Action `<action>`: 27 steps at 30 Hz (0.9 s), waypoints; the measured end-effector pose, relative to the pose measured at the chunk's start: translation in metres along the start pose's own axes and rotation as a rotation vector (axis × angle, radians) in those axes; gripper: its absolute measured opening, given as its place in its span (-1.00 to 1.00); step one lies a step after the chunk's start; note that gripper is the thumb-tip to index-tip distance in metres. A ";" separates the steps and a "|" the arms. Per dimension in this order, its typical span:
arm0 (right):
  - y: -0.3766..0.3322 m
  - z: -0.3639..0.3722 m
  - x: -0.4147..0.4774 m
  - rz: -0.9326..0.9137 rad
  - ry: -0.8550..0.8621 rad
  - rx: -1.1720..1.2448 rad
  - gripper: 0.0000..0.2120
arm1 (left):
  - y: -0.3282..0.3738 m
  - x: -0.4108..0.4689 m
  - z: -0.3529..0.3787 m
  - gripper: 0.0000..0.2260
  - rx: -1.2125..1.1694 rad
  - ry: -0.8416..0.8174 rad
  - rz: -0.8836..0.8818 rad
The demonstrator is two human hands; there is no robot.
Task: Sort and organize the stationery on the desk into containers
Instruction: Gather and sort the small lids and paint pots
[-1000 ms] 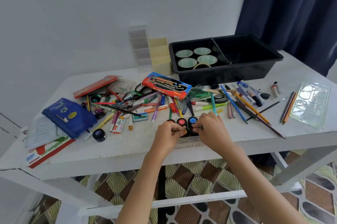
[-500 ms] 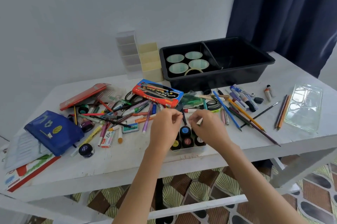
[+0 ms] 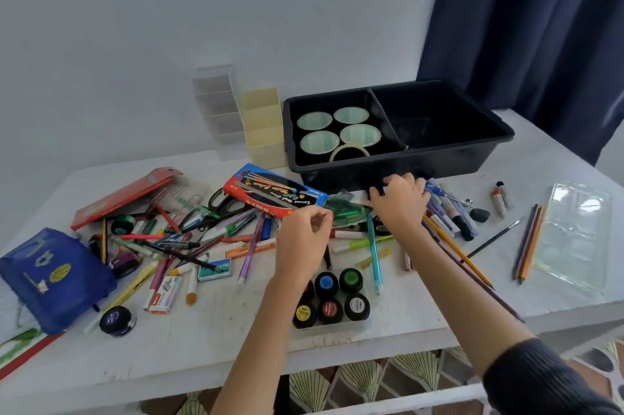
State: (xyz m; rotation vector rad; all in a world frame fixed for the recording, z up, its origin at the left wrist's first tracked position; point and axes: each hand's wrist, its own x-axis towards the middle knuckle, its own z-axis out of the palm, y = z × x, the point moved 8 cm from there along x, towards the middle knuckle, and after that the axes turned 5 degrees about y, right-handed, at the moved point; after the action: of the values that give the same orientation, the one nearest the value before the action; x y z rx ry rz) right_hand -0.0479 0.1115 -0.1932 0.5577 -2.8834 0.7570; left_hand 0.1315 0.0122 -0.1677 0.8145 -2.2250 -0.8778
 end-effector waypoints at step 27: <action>-0.078 -0.009 -0.137 -0.313 -0.247 0.822 -0.72 | -0.051 -0.060 -0.071 -0.85 -0.078 0.225 -0.157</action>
State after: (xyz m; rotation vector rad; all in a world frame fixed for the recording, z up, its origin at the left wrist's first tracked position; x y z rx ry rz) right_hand 0.1082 0.0970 -0.1767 1.2074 -2.4575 1.9156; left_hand 0.2359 -0.0015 -0.1815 1.0093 -1.9411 -0.8926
